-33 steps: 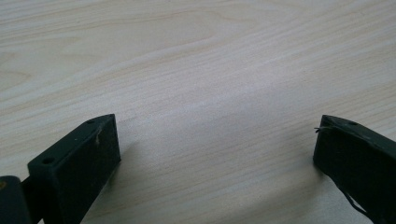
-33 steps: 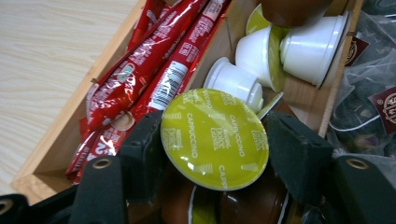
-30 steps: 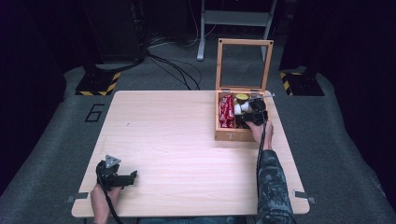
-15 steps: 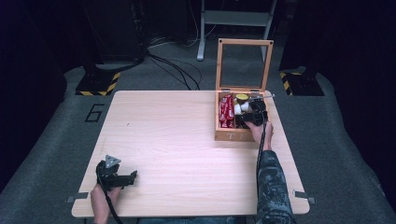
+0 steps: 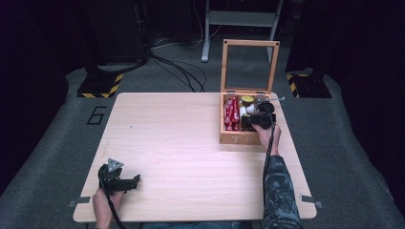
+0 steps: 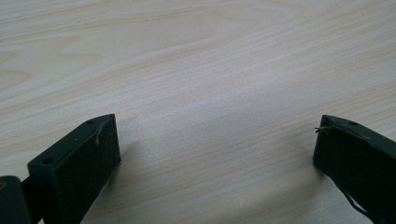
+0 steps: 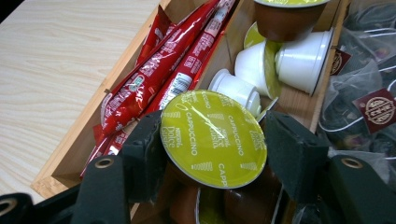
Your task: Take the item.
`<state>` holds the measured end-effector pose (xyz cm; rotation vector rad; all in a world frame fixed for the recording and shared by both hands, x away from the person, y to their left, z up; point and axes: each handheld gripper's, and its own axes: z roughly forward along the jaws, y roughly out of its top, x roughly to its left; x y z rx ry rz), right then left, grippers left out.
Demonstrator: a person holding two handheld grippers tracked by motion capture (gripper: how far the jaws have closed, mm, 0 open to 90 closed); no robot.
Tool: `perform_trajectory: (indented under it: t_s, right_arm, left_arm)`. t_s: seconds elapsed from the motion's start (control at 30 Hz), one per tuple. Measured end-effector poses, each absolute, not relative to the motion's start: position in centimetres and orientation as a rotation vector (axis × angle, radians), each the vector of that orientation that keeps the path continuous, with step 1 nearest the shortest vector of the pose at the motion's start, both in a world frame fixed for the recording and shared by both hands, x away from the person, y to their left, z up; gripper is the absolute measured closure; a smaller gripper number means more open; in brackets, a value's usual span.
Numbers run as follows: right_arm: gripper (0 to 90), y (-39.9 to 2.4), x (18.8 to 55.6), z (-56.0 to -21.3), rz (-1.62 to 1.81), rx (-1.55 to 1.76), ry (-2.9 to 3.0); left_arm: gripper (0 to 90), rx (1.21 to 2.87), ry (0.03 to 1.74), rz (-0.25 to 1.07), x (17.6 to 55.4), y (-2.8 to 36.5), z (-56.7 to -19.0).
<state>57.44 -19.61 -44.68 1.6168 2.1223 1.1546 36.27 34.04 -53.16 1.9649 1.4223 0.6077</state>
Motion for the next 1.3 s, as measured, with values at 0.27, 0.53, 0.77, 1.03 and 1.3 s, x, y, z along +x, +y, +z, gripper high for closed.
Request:
perform_trajectory:
  t_s: [0.27, 0.53, 0.77, 1.03, 1.3]
  right_arm:
    - [39.5, -19.5, 56.8, -44.0, 1.182, 1.596, 2.102]
    - [39.5, -19.1, 56.0, -43.1, 1.172, 1.555, 2.101]
    - [39.5, -18.9, 54.8, -42.4, 1.201, 1.524, 2.089]
    - [39.5, -18.3, 53.6, -41.6, 1.192, 1.488, 2.082]
    - [39.5, -17.7, 52.5, -40.6, 1.211, 1.439, 2.089]
  left_arm:
    - [0.4, 1.965, 1.422, 0.608, 36.3, 34.0, -53.2]
    - [0.4, 1.965, 1.422, 0.608, 36.3, 34.0, -53.2]
    - [0.4, 1.964, 1.422, 0.607, 36.3, 34.0, -53.2]
    - [0.4, 1.965, 1.422, 0.607, 36.3, 34.0, -53.2]
    - [0.4, 1.965, 1.422, 0.608, 36.3, 34.0, -53.2]
